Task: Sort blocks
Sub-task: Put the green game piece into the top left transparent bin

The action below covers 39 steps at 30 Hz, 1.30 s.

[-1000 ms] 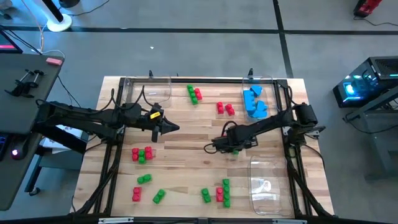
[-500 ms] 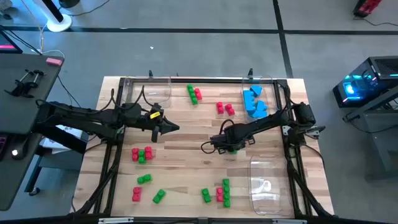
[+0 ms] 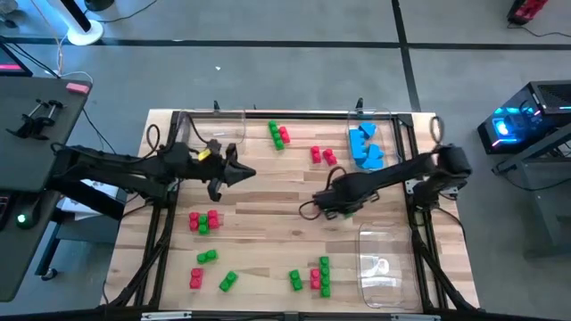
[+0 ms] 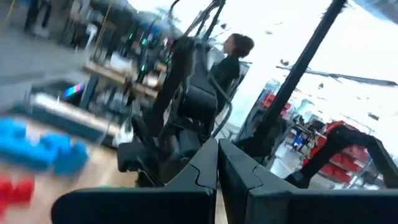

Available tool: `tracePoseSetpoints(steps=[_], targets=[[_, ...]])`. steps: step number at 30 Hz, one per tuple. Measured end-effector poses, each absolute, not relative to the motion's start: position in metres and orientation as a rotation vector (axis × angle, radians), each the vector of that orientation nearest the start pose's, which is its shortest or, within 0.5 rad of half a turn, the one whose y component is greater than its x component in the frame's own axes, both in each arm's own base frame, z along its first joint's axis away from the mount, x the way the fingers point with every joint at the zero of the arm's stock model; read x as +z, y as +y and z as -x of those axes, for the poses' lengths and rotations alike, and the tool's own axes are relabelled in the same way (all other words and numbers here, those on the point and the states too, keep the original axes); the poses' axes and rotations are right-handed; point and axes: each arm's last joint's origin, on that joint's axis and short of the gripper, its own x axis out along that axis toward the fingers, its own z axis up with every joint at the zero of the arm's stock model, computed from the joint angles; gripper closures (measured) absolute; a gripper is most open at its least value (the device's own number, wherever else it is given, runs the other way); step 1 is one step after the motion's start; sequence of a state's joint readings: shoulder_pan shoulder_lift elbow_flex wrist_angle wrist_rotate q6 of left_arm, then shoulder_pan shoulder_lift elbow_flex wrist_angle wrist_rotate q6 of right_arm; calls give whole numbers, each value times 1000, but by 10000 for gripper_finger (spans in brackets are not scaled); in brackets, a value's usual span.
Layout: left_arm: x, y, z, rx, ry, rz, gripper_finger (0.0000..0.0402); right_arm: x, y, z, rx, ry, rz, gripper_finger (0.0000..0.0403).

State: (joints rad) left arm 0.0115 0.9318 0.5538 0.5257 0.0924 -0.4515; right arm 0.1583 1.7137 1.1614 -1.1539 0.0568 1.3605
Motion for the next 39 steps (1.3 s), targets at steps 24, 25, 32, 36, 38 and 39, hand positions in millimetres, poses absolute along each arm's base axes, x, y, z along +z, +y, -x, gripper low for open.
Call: tracePoseSetpoints(steps=[24,25,32,36,38,39], targets=[[358,20,-224,37,110,362,118,338,50,-325,-290,92,-726,403],[359,20,-226,13,95,408,111,340,51,-325,-275,80,-717,403],[369,10,-249,-283,-60,466,103,351,53,-328,-148,7,-683,403],[362,11,-261,-248,-63,478,103,351,54,-328,-145,7,-682,403],[356,13,-266,-216,-45,475,103,352,55,-327,-139,-2,-685,403],[354,13,-269,-206,-38,473,103,352,55,-327,-139,0,-684,403]])
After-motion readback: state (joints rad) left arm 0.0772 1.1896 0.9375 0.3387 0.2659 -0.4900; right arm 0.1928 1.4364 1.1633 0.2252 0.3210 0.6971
